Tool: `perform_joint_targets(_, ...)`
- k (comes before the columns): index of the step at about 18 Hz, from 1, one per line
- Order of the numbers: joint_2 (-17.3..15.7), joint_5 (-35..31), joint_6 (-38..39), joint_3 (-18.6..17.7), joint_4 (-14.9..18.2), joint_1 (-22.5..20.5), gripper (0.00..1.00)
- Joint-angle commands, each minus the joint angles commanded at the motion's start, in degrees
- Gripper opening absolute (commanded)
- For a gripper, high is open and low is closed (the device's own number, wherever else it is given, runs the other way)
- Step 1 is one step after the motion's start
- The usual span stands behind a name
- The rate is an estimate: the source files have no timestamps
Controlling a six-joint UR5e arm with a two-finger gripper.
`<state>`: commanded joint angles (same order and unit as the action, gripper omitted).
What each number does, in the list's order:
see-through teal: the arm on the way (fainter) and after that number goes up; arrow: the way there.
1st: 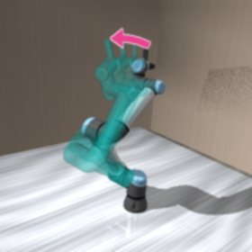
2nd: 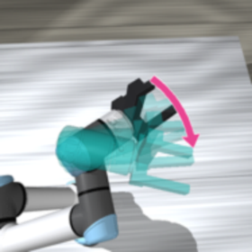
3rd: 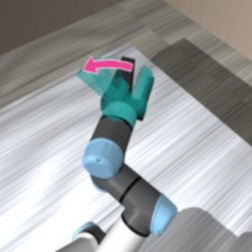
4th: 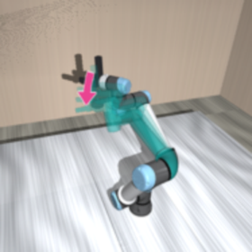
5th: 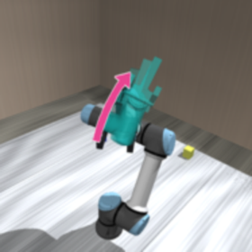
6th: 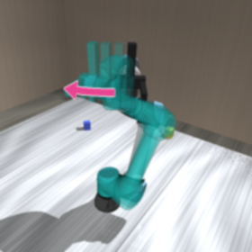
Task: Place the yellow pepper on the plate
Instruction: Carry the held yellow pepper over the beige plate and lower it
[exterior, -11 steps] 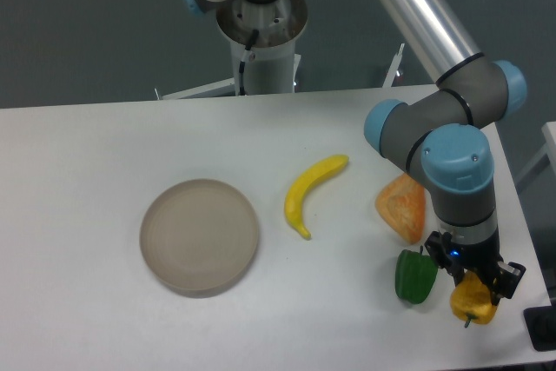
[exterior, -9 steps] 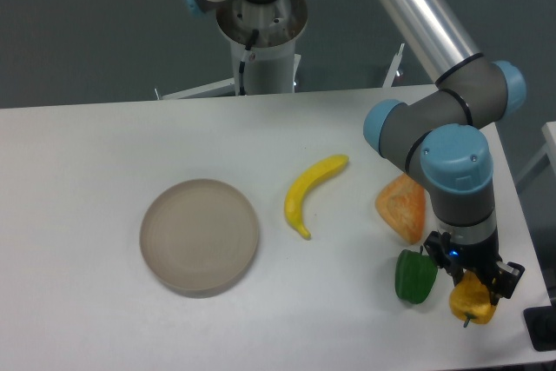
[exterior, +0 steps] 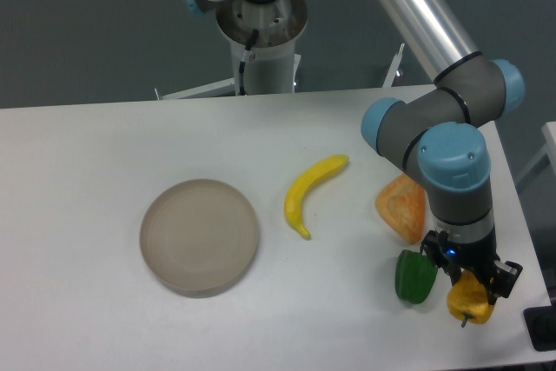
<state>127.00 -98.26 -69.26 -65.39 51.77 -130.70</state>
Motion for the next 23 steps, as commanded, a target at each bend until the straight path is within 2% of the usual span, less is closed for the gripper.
perform_joint_targets(6,-2.6,0.0,3.9,-1.2,1.1,1.7,0.45)
perform_joint_targets(8,-5.6,0.0,8.6,-3.0,4.4,3.6,0.45)
perform_joint_targets(10,-9.2,2.1,13.3,-5.6,6.7,5.1,0.45)
perform_joint_targets(13,-13.8,7.5,18.3,-10.3,9.5,5.2,0.45)
perform_joint_targets(15,-16.7,10.8,21.4,-14.4,9.9,5.5,0.45)
perform_joint_targets(17,-18.3,12.5,23.8,-16.8,10.2,6.1,0.45)
perform_joint_targets(19,-19.1,12.6,26.8,-19.1,10.2,8.9,0.45)
perform_joint_targets(21,-19.1,12.6,32.3,-20.0,10.2,11.4,0.45)
perform_joint_targets(23,-19.2,12.7,33.7,-23.0,9.6,13.3,0.45)
